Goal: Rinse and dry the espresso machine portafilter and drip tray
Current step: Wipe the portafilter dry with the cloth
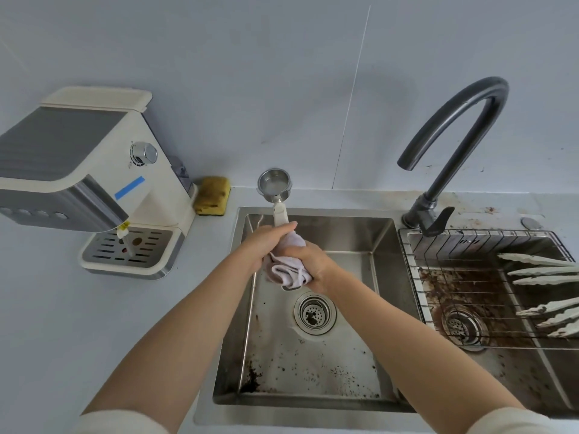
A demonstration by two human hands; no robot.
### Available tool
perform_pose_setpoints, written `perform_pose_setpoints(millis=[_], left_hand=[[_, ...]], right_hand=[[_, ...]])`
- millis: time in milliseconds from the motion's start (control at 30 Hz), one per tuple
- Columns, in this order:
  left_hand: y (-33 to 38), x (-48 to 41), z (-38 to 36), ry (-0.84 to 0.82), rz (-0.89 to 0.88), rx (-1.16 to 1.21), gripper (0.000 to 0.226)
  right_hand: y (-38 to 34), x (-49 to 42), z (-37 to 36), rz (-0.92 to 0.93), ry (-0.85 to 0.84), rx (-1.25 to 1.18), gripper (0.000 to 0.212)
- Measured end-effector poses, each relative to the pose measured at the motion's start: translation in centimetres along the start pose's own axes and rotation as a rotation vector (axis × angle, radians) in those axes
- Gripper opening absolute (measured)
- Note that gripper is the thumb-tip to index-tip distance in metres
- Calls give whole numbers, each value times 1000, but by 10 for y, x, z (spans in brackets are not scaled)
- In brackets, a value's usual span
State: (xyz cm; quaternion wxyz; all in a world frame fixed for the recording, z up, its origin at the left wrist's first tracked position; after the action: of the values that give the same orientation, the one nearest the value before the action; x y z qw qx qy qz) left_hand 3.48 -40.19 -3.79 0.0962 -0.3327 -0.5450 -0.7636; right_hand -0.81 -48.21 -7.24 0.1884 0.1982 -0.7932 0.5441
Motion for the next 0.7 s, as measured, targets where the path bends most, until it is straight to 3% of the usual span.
perform_pose_setpoints(millis=[100,200,267,467,600,700], left_hand=[[2,-3,-7,44,-51,-29,29],[0,-7,-8,118,-59,-127,41],[-1,-12,-10,122,-62,-112,30],[-1,-22,-14,146,-73,-4,24],[-8,-29,-7,178,-13,-27,40],[-13,-33,-4,179,0,2,39]], right_hand=[[2,5,3,-37,-66,27,37],[6,8,4,-92,-117,-69,12],[6,12,4,-108,-126,-119,7],[6,10,5,-116,-98,-17,32],[8,11,9,-151,-83,33,59],[12,11,14,-150,-108,-67,60]])
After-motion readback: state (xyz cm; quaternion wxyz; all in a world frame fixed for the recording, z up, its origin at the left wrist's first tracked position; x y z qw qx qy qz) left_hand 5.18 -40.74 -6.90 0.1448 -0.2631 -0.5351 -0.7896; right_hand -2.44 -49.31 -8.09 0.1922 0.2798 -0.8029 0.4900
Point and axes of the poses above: each hand's wrist, its own x-axis away from the middle knuckle, its own z-axis out of the back of the hand, y = z × x, the point moved 5 cm from there along -x, towards the middle knuckle, and after that the axes turned 1 degree about z, right-handed, at the moved point
